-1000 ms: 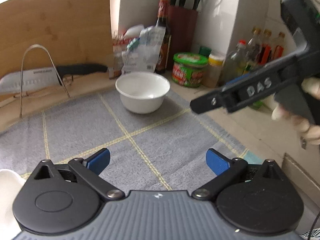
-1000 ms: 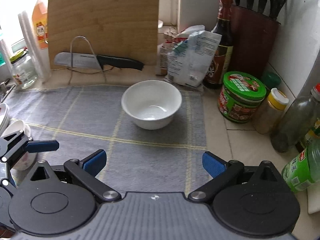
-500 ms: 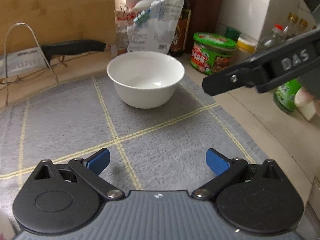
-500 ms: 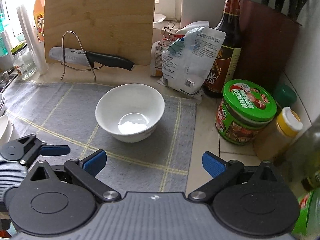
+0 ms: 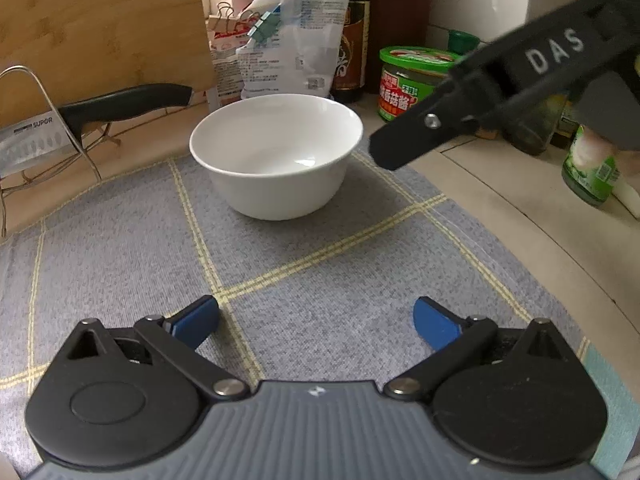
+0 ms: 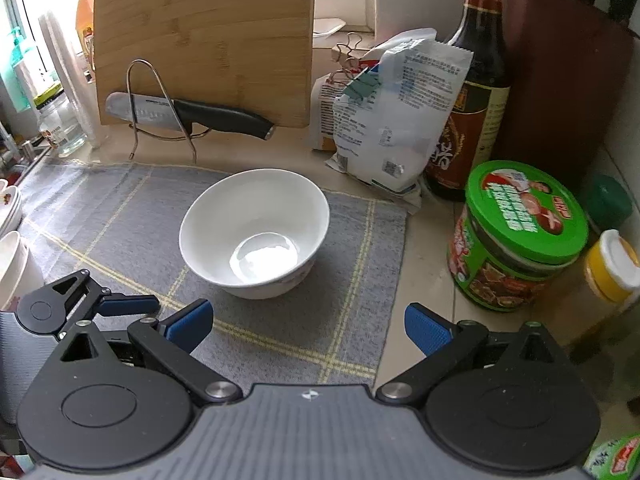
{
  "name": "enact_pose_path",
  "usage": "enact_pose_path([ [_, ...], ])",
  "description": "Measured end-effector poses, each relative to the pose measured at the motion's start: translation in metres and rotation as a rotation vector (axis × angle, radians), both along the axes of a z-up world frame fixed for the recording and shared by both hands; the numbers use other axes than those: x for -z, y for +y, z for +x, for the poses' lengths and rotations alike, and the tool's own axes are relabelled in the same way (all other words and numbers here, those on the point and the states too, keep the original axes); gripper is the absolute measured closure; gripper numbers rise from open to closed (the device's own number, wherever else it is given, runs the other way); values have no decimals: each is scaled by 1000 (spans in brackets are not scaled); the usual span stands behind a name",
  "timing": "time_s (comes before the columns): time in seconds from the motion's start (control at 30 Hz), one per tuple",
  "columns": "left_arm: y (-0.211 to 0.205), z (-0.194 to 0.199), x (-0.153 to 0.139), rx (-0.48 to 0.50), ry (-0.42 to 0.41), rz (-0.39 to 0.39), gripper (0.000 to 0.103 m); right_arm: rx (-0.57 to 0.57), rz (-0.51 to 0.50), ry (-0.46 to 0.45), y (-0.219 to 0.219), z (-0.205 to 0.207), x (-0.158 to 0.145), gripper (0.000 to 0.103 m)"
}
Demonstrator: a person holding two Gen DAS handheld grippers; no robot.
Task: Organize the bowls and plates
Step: 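Grasp the white bowl rim with the left gripper while the right gripper grasps the opposite rim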
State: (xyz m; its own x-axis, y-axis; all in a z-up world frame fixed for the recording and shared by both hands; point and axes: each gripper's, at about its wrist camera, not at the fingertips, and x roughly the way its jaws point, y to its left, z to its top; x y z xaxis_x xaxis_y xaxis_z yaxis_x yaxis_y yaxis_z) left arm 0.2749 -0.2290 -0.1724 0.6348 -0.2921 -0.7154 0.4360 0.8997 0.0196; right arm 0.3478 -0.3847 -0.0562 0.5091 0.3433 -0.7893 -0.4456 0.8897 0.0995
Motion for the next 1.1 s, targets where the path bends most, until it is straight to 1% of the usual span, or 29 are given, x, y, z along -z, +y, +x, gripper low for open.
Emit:
enact_pose_path([
  [0.17,1,-4,3,-27,-44,-20,0,-24,7,0,4,5,1,0],
  [0.5,-9,7,-1,-63,-22,-7,1,-74,-20,-3,10,18,4,0],
  [0.67,-14,17,-11,-99,-85,-17,1,-110,-24,-8,16,30,4,0],
  [0.77,-16,24,-14,-110,-97,-41,1,-127,-31,-13,19,37,5,0],
  [0.93,-19,28,-19,-88,-136,-81,1,-159,-41,-26,25,46,4,0],
  [1.1,-19,32,-20,-142,-170,-58,1,-184,-39,-31,30,53,3,0],
])
